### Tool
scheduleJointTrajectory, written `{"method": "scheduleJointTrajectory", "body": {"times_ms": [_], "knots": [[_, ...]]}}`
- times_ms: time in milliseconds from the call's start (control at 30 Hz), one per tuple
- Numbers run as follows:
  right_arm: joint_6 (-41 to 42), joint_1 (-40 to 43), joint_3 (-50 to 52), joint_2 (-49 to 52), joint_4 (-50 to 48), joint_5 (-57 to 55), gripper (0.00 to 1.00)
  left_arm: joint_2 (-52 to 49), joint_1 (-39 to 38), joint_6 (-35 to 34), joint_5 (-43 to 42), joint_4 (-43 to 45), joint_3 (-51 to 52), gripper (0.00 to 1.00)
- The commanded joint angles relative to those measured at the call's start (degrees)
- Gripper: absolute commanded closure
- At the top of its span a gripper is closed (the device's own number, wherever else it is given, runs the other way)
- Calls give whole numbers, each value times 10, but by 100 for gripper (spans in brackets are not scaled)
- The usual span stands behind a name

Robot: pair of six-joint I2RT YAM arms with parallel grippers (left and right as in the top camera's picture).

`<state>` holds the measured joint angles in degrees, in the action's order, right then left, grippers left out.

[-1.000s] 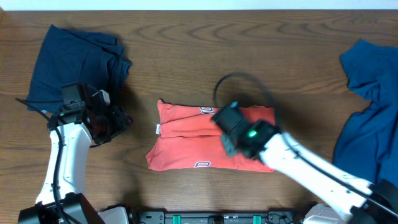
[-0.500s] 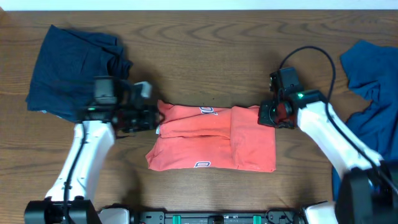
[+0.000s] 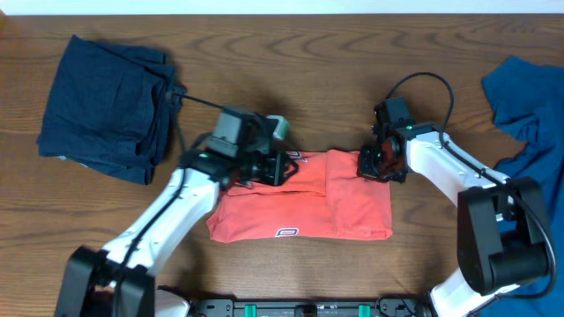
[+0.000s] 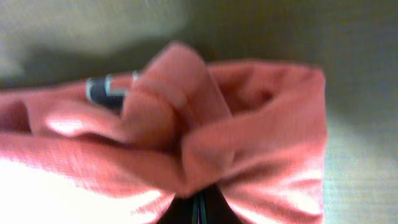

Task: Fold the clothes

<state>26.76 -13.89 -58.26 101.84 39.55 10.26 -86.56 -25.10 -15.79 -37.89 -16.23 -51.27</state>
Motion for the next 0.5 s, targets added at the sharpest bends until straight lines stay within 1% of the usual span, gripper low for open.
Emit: {"method": "scheduleJointTrajectory", "body": {"times_ms": [0, 67, 133, 267, 400, 467], "knots": [[2, 14, 2, -67, 24, 10, 99, -26, -44, -80, -23, 29, -8, 73], [2, 27, 2, -111, 41, 9, 99, -43, -76, -105, -24, 49, -8, 73], [1, 39, 2, -153, 59, 9, 99, -56, -101, -113, -24, 54, -8, 73], [-11, 46, 2, -212, 112, 7, 99, -79, -134, -127, -24, 35, -8, 77], [-12, 45, 2, -225, 164, 7, 99, -107, -164, -127, -29, 21, -7, 77], [-18, 45, 2, -223, 186, 7, 99, -134, -181, -139, -35, 23, -7, 77]]}}
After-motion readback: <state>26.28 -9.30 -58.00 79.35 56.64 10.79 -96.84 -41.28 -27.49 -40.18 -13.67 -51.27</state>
